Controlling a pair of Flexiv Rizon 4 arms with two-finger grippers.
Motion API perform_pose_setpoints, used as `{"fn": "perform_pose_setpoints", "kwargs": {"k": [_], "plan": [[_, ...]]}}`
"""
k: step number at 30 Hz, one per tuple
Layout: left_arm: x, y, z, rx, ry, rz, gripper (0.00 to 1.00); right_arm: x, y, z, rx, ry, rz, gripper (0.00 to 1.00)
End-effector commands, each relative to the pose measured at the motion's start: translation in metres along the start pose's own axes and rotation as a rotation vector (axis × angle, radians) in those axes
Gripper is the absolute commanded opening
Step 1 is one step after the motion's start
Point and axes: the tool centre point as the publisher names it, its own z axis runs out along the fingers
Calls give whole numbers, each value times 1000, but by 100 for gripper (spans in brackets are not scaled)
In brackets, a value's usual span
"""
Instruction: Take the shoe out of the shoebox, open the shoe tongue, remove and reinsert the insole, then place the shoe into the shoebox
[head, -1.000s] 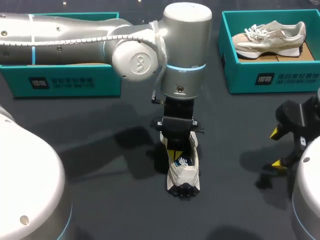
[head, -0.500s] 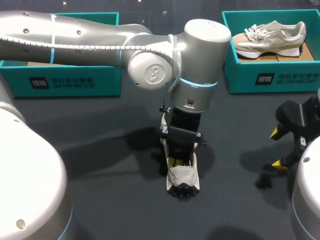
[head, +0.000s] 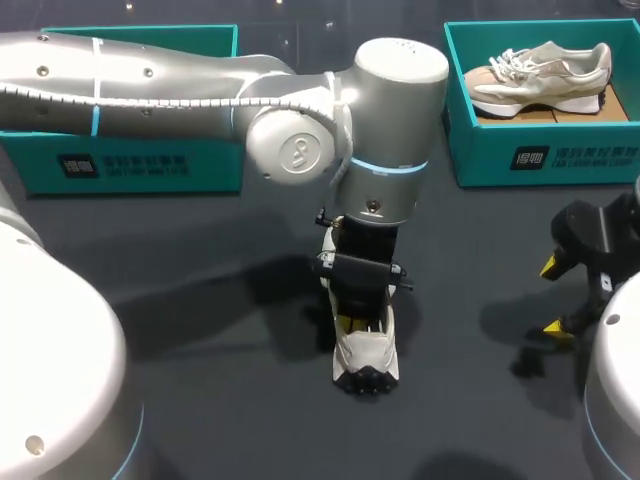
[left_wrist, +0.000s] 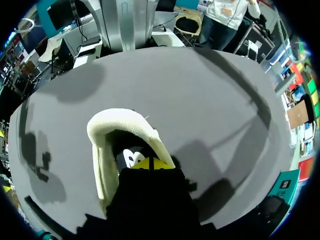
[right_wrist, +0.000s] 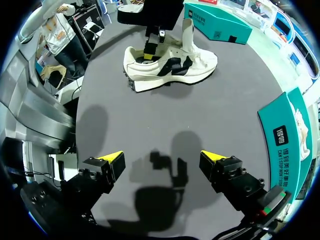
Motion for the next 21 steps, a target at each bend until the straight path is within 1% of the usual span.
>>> {"fn": "perform_pose_setpoints", "kwargs": {"k": [1,2,3,5,9,11,17,19,21], "plan": [[-6,6,23,-3,8,-11,0,1,0,0,1,-2,0,100],[-7,10,27,-4,1,-25,0,1,0,0,1,-2,0,100],[-8,12,30,11,-8,-25,0,1,0,0,1,-2,0,100],[-10,16,35,4,-23,-40,0,1,0,0,1,-2,0,100],[-12,22,39,7,-69,-73,0,1,0,0,1,-2,0,100],[-11,21,33,-1,-88,-74,0,1,0,0,1,-2,0,100],[-6,9,5,-41,-179,-72,0,1,0,0,1,-2,0,100],[-7,6,1,-34,-188,-57,0,1,0,0,1,-2,0,100],[-10,3,2,-33,-193,-47,0,1,0,0,1,-2,0,100]]}}
